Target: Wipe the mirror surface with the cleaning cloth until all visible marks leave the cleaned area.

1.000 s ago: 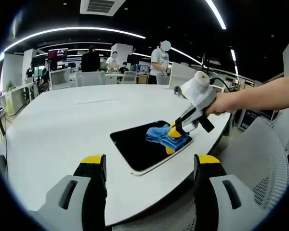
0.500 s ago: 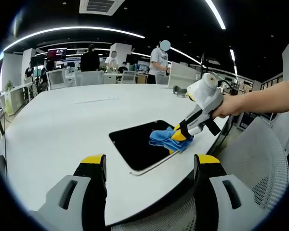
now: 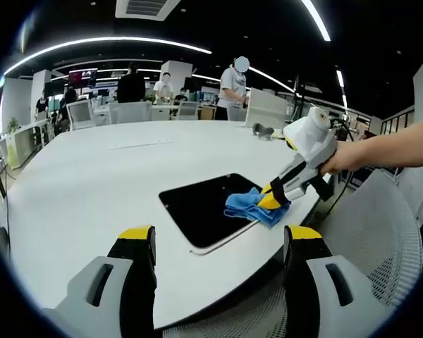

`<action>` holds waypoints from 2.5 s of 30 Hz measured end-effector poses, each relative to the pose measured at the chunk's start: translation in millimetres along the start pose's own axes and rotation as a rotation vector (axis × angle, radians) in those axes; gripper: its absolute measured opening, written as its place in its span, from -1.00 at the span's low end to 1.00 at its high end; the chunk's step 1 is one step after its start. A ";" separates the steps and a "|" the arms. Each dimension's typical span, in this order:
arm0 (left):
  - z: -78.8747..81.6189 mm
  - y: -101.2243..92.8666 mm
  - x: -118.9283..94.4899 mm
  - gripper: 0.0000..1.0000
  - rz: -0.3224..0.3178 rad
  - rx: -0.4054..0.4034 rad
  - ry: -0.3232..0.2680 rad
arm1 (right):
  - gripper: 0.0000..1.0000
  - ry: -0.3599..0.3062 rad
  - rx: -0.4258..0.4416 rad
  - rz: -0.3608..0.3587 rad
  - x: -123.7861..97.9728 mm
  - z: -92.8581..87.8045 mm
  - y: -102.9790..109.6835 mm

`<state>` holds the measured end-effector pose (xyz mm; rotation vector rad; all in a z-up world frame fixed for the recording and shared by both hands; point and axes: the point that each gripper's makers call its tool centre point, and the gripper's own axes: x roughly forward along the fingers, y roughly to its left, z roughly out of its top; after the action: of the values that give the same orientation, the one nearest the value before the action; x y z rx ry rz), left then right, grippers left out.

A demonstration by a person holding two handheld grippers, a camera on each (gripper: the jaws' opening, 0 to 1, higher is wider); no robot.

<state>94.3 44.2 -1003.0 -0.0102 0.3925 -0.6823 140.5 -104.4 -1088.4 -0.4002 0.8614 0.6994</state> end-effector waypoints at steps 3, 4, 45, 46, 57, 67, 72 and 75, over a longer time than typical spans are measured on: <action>1.2 0.2 -0.2 0.41 0.001 -0.001 -0.008 | -1.00 -0.003 0.002 0.000 -0.5 -0.3 0.8; 1.2 0.1 -0.2 0.41 0.002 0.000 -0.008 | -1.00 -0.004 0.003 0.000 -0.6 -0.4 1.1; -0.2 2.1 0.0 0.41 0.015 0.001 0.002 | -1.00 -0.068 0.015 0.050 -8.4 -9.0 1.8; -0.3 2.3 0.0 0.41 0.015 0.001 0.003 | -1.00 -0.068 0.020 0.048 -9.1 -10.0 -0.1; -0.9 2.9 -0.3 0.41 0.019 0.002 0.004 | -1.00 -0.082 0.082 0.033 -16.8 -21.8 -20.4; -1.8 3.5 -0.6 0.41 0.023 0.003 0.010 | -1.00 -0.075 0.097 0.021 -22.9 -30.0 -32.5; -1.8 2.9 -0.4 0.41 0.018 0.003 0.010 | -1.00 -0.061 0.081 0.030 -22.5 -29.3 -31.9; -2.1 2.4 -0.2 0.41 0.015 0.004 0.013 | -1.00 -0.060 0.062 0.036 -21.8 -29.3 -32.6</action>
<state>94.8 46.4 -1005.3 0.0011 0.4034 -0.6691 137.3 -153.3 -1086.9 -0.3071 0.8332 0.7124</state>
